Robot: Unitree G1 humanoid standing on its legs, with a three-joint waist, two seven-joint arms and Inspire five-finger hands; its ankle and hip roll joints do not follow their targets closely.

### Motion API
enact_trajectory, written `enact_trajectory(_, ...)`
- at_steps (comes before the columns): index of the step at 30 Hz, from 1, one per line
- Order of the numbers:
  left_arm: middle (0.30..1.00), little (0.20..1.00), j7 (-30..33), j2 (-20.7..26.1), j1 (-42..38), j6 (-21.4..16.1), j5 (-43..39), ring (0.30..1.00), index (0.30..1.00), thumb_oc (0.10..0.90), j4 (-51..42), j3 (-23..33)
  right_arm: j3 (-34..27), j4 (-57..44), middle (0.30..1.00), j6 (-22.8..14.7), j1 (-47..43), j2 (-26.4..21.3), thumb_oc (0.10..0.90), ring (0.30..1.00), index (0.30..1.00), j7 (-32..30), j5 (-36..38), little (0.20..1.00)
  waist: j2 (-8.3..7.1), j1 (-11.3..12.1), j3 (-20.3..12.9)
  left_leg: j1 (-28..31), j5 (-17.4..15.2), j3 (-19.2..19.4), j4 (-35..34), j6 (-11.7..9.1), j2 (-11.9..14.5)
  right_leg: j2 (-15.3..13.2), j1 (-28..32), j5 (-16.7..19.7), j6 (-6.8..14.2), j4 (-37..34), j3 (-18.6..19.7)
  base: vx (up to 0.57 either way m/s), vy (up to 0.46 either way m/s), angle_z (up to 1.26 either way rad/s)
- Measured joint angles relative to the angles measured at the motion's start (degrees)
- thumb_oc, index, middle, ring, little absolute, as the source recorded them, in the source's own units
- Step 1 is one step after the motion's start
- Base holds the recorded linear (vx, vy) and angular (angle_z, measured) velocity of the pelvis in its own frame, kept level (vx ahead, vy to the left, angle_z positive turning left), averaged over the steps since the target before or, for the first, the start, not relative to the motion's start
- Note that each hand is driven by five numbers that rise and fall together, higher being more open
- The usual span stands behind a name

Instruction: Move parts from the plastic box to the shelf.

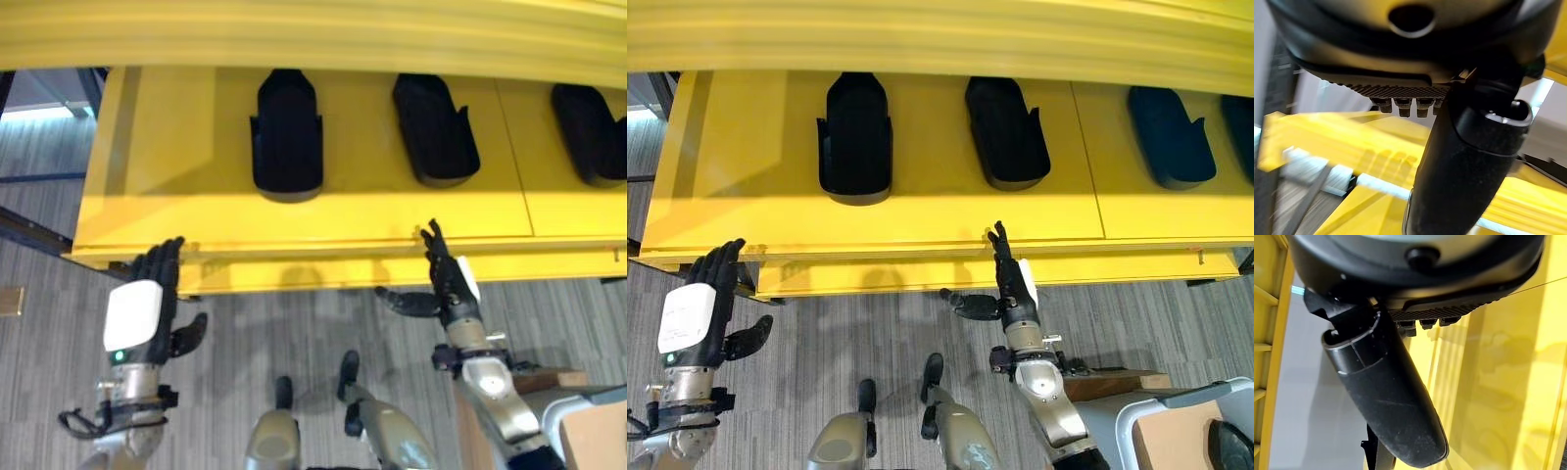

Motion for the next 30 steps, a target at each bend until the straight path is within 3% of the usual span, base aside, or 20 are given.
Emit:
enact_trajectory(12,1.0,1.0,-0.53,0.98,-6.59,0.01,10.15,1.0,1.0,0.9,-0.26,-1.06,-2.01,-1.75,1.0,-0.02,0.42,0.0,0.9,1.0,1.0,0.64,-0.05,1.0,0.42,-3.94,-0.41,1.7,0.6,1.03,-2.33,0.22,-0.19,0.14,0.33,0.01,-0.02,-0.06,0.51,0.01,-0.001,-0.03)
enact_trajectory(21,1.0,1.0,-2.25,0.81,-8.29,-0.02,10.54,1.0,1.0,0.9,0.75,-6.11,-3.12,-1.76,1.0,0.01,1.62,0.02,0.9,1.0,1.0,0.44,-0.18,1.0,1.44,-6.39,-6.45,2.5,0.62,1.91,-3.44,0.16,-0.21,0.45,0.33,0.0,-0.02,-0.35,1.63,0.01,0.002,-0.06)
enact_trajectory(30,1.0,1.0,-4.35,-1.65,-8.17,0.01,10.4,1.0,1.0,0.9,4.37,-8.79,-3.12,-1.76,1.0,0.04,3.85,0.05,0.9,1.0,1.0,0.31,-0.29,1.0,1.65,-6.89,-6.88,2.33,1.1,2.09,-3.81,-0.53,-0.69,0.15,0.33,-0.02,-0.01,-1.34,1.66,0.0,0.001,-0.03)
